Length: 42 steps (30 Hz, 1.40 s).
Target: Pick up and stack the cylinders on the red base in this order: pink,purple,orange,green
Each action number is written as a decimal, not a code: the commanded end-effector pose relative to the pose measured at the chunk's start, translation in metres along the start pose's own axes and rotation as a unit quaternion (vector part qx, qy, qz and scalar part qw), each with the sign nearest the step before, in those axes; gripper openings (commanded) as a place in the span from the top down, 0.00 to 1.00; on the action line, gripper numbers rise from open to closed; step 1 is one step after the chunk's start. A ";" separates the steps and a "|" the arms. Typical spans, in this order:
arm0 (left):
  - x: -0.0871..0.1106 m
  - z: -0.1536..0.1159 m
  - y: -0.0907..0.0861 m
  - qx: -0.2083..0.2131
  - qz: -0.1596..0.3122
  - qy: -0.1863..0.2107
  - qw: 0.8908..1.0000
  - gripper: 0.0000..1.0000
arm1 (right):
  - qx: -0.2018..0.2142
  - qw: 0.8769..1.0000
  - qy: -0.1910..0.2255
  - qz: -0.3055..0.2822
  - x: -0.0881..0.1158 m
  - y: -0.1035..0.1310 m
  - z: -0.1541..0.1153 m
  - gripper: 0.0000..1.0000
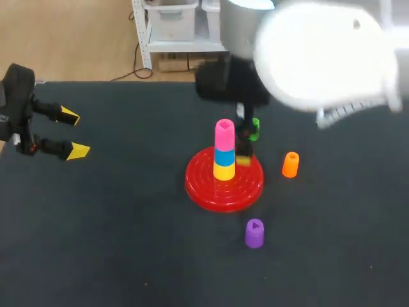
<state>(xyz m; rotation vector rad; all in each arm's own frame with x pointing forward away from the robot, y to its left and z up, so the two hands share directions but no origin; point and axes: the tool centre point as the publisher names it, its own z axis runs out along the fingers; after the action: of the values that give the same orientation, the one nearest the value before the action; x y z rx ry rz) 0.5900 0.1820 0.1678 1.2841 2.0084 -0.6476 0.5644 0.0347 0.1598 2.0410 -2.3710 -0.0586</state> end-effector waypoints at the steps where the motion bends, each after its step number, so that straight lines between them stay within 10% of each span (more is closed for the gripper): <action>1: 0.002 0.001 0.000 0.000 0.002 -0.003 1.000 0.00 | 0.042 0.998 -0.054 -0.004 0.024 0.034 0.030 0.00; 14: 0.002 0.001 0.000 0.000 0.002 -0.003 1.000 0.00 | 0.040 0.998 -0.023 -0.033 0.039 0.053 0.090 0.00; 42: 0.002 0.001 0.000 0.000 0.002 -0.003 1.000 0.00 | 0.012 0.999 -0.012 -0.049 0.025 0.063 0.112 0.00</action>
<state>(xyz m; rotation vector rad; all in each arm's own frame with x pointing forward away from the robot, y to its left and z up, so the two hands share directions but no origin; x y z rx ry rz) 0.5901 0.1820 0.1678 1.2842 2.0084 -0.6477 0.4963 0.0129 0.0561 2.1807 -2.3128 -0.0761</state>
